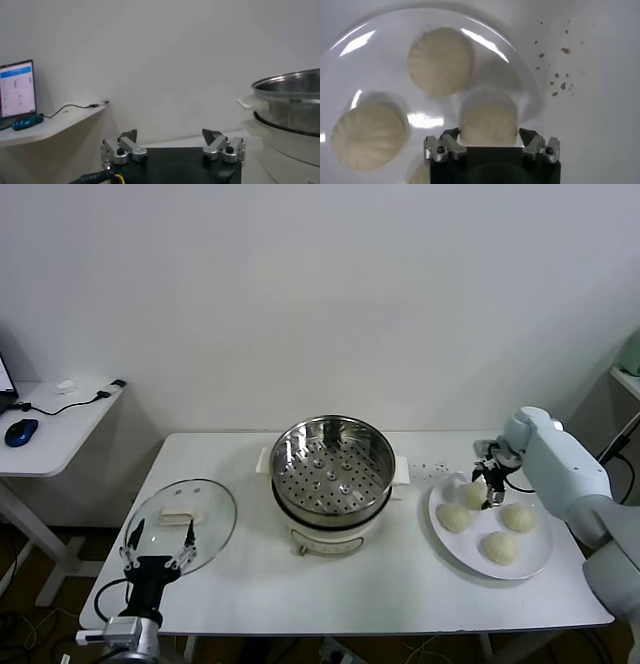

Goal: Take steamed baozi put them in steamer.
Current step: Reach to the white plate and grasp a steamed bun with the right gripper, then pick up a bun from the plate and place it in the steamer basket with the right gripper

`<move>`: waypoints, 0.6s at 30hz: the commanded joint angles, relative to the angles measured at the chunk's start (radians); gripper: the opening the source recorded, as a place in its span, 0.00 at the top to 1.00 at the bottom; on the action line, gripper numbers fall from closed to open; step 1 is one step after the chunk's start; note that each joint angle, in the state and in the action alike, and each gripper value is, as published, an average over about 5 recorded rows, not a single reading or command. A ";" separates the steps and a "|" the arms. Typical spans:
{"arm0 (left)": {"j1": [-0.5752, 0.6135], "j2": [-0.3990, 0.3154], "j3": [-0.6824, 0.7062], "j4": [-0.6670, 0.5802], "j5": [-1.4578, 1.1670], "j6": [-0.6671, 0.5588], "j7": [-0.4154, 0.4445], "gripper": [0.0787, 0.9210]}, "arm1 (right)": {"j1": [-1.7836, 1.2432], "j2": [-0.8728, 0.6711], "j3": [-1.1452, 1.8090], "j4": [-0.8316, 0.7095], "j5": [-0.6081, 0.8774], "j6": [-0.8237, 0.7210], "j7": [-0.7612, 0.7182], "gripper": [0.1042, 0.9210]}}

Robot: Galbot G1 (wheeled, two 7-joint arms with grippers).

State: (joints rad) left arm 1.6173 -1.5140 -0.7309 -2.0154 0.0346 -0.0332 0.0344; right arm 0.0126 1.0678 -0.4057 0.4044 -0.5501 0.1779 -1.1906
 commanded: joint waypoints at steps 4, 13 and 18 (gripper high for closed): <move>0.004 -0.003 0.002 -0.001 0.000 -0.003 -0.001 0.12 | 0.007 0.017 0.020 -0.020 -0.034 0.004 -0.009 0.34; 0.013 -0.004 -0.001 -0.004 -0.001 -0.005 -0.002 0.12 | 0.012 -0.011 -0.012 0.031 0.018 0.001 -0.032 0.42; 0.020 -0.004 -0.003 -0.008 -0.004 -0.006 -0.002 0.12 | 0.088 -0.083 -0.173 0.167 0.173 0.020 -0.074 0.42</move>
State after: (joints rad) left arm 1.6370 -1.5178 -0.7339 -2.0224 0.0308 -0.0391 0.0325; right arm 0.0460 1.0361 -0.4541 0.4624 -0.5004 0.1862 -1.2350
